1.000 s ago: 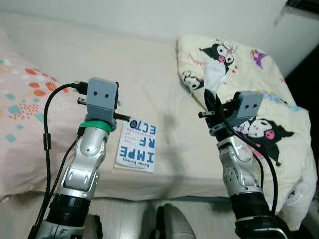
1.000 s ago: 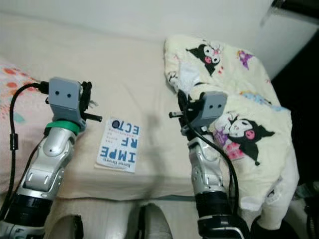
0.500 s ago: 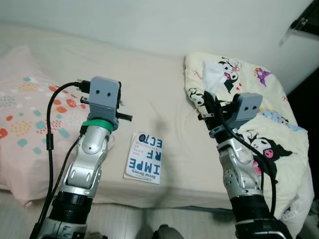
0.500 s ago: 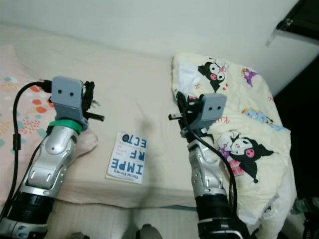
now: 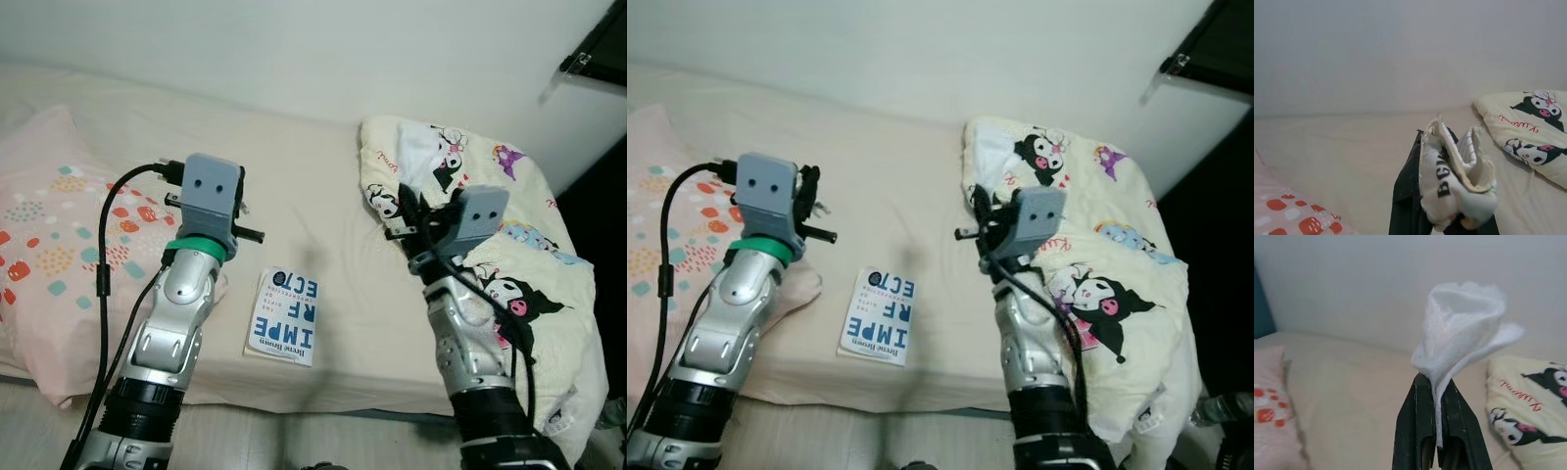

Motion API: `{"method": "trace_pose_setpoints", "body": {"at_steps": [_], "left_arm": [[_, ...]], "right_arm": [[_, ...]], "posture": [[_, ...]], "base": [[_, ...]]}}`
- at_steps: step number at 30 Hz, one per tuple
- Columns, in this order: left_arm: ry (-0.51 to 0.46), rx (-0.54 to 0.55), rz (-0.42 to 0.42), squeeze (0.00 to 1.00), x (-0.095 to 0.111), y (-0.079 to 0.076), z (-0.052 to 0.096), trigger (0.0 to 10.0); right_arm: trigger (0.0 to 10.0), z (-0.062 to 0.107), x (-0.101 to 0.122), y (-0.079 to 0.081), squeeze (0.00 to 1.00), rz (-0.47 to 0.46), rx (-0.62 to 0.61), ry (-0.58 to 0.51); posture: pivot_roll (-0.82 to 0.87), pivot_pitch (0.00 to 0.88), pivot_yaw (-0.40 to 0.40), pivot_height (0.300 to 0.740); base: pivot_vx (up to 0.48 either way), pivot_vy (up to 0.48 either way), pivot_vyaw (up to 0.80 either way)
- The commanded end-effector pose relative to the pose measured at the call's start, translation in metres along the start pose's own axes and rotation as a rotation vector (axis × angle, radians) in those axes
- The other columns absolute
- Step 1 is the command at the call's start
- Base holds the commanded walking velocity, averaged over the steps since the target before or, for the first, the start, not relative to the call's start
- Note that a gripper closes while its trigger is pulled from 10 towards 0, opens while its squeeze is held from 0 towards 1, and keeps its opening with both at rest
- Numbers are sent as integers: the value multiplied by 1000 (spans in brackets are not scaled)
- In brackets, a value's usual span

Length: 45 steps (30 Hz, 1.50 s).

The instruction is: Clean up the room

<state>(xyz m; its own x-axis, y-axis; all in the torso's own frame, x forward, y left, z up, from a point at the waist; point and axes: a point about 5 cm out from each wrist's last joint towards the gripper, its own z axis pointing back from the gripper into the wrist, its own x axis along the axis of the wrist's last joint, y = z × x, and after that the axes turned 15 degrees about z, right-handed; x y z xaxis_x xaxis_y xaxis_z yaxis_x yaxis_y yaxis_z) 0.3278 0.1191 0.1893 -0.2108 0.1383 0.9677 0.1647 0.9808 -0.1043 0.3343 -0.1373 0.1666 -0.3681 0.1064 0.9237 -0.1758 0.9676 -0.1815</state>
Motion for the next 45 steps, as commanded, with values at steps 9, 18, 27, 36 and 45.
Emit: {"method": "trace_pose_setpoints", "body": {"at_steps": [9, 18, 27, 36, 45], "left_arm": [[18, 0, 10, 0, -9, -1, 5, 10000], [10, 6, -1, 0, -7, 1, 5, 10000], [9, 0, -2, 0, -6, 1, 5, 10000], [9, -7, -7, 0, -6, 0, 4, 10000], [9, -12, -10, 0, -5, 0, 3, 10000]], "right_arm": [[10000, -7, 4, 18, 0, 20, 49, -27], [10000, -6, 3, 20, 0, 19, 55, -23], [10000, -6, 3, 21, 0, 20, 53, -22], [10000, -9, 5, 27, 0, 14, 67, -34], [10000, -9, 5, 29, 0, 19, 73, -33]], "posture": [[-69, 20, -70, 732], [-64, 27, -72, 732], [-63, 31, -67, 732], [-64, 29, -58, 732], [-66, 29, -52, 732]], "base": [[0, 0, 0], [-125, 0, 0], [-398, 0, 0], [-395, 0, 0], [-390, 0, 0]]}}
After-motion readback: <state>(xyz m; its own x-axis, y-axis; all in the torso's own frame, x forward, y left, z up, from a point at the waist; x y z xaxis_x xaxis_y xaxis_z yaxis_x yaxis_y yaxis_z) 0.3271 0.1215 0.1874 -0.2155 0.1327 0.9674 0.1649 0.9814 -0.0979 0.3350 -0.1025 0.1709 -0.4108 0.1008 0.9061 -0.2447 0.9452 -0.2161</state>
